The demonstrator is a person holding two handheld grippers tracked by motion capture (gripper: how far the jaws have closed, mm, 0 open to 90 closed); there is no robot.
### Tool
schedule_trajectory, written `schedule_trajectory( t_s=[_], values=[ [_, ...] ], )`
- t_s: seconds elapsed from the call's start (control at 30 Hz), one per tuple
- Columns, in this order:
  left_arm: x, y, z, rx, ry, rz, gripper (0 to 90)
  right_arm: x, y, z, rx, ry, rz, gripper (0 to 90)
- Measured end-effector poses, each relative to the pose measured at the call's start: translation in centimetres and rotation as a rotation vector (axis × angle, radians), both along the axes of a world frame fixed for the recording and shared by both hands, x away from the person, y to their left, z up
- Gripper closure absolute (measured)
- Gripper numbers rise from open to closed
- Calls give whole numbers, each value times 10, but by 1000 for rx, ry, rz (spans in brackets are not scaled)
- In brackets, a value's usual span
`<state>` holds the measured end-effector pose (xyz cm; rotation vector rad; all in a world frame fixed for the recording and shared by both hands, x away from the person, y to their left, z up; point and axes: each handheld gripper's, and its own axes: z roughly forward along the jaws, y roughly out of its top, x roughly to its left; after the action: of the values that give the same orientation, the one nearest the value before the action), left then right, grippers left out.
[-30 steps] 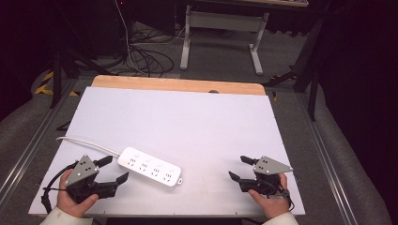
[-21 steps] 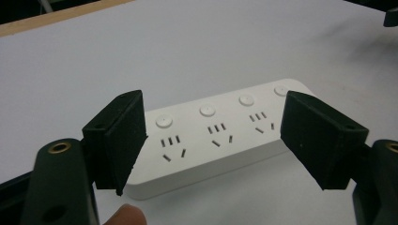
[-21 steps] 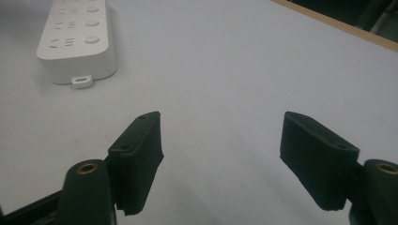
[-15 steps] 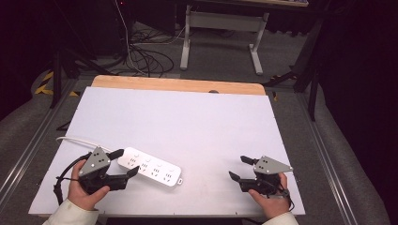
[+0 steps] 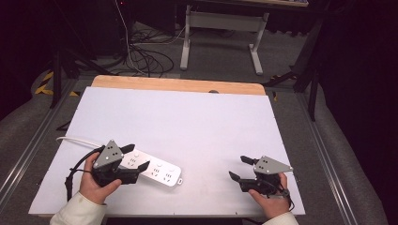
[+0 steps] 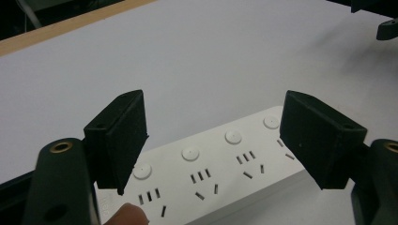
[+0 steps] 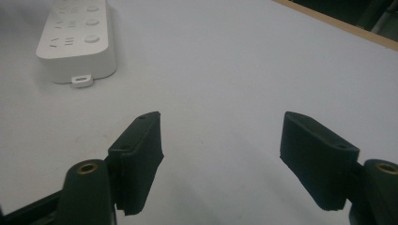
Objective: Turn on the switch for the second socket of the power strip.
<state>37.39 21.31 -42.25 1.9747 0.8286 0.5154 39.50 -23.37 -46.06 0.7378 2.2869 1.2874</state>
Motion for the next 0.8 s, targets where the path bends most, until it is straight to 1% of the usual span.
schedule_trajectory(
  t_s=[0.1,0.23,0.37,0.53,0.63,0.67,0.73,0.77,0.8],
  values=[
    [1,-5,2,5,-1,-10,238,0,0,0,-1,3,0,301],
    [6,-10,2,2,11,-18,239,0,1,0,-3,2,4,301],
    [12,-15,3,-2,38,-8,246,0,1,0,-5,-1,5,302],
    [14,-19,4,-9,45,-13,247,0,1,-1,-6,2,8,301],
    [16,-20,3,-11,56,-5,266,0,1,-1,-4,2,8,302],
    [17,-20,3,4,52,2,269,0,1,-1,-4,1,8,301],
    [16,-21,4,27,66,13,284,0,1,-1,-4,0,8,301],
    [17,-21,5,38,66,12,289,0,1,-1,-4,0,8,302],
    [16,-20,6,34,66,10,289,0,1,-1,-4,0,8,302]
  ],
)
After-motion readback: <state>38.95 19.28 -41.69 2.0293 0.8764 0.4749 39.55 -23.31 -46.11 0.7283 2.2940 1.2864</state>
